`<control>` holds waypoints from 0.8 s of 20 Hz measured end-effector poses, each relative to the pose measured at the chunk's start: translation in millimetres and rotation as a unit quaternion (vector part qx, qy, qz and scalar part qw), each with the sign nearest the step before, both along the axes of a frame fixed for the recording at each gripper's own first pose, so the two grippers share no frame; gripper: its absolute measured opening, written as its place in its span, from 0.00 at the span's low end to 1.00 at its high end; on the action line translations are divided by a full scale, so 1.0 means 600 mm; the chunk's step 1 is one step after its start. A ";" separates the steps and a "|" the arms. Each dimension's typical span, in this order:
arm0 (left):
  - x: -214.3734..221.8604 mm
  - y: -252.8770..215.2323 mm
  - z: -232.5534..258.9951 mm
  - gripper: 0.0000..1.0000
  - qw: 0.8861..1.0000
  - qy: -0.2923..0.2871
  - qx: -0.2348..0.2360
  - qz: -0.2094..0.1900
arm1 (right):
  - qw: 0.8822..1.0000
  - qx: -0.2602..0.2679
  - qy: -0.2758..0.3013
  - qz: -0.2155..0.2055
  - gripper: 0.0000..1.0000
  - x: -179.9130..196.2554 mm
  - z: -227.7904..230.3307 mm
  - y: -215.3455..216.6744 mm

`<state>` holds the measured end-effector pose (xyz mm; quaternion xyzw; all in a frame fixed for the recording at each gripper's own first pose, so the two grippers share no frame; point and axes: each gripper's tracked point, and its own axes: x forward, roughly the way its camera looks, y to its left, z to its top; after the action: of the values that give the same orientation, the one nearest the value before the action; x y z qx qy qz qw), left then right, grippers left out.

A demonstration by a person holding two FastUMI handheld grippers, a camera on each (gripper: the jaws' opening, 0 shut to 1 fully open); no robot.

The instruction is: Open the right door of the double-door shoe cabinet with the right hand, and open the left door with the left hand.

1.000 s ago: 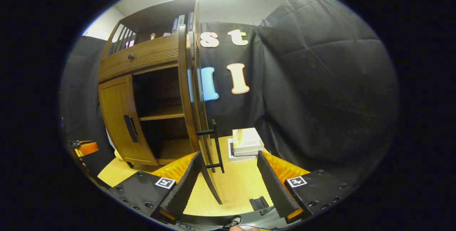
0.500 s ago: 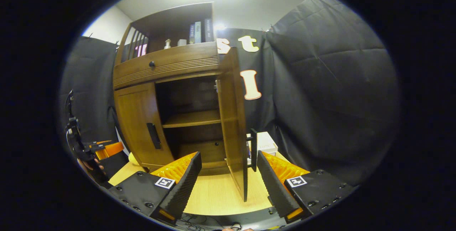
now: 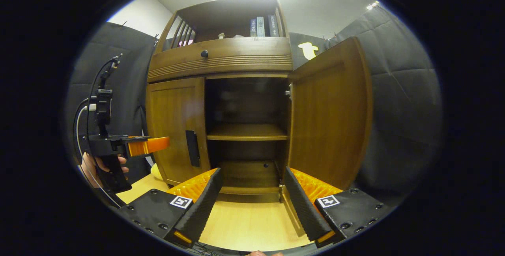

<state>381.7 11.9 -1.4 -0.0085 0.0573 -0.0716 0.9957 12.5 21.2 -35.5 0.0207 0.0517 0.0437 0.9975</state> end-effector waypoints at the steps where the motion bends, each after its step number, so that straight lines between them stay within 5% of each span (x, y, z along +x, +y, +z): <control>1: 0.010 -0.001 0.000 0.89 1.000 0.001 -0.002 0.001 | 1.000 0.002 0.002 0.002 0.95 0.012 -0.003 0.003; 16: 0.178 -0.067 -0.035 0.89 0.999 0.018 0.004 0.034 | 0.999 0.008 0.002 0.045 0.94 0.105 -0.032 0.038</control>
<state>488.2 -28.1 -22.3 -0.0077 0.0748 -0.0371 0.9965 75.6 44.3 -54.7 0.0268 0.0538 0.0893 0.9942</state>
